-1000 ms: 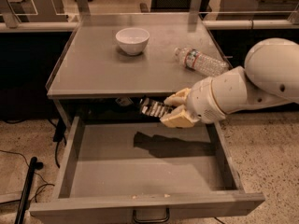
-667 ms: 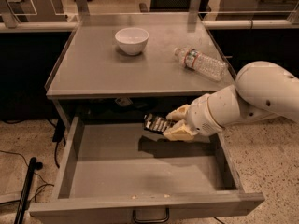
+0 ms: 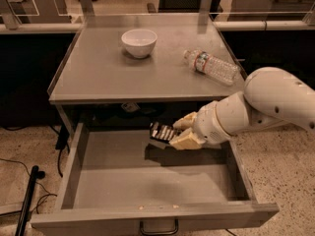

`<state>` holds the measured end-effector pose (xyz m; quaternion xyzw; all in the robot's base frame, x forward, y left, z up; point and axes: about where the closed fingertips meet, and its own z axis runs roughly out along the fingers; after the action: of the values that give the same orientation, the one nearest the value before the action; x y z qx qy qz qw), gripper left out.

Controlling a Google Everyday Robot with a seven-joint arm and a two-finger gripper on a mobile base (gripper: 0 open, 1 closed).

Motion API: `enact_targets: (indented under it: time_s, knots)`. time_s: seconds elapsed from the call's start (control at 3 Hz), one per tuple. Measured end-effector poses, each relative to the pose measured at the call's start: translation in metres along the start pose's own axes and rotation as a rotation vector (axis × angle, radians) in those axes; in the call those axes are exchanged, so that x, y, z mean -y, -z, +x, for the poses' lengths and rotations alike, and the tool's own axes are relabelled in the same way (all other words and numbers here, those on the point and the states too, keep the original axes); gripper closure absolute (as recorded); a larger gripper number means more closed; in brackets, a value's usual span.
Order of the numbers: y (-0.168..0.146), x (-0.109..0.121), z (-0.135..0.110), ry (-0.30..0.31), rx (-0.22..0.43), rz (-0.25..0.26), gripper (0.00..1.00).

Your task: Place rxbar chocolate into top drawer

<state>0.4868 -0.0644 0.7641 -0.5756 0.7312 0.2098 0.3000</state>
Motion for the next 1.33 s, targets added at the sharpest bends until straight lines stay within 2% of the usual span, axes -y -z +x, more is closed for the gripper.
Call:
enact_targets:
  time_s: [0.67, 1.33]
  knots:
    - [-0.067, -0.001, 0.042, -0.074, 0.004, -0.066, 1.0]
    - [-0.109, -0.007, 0.078, -0.121, 0.031, -0.073, 1.0]
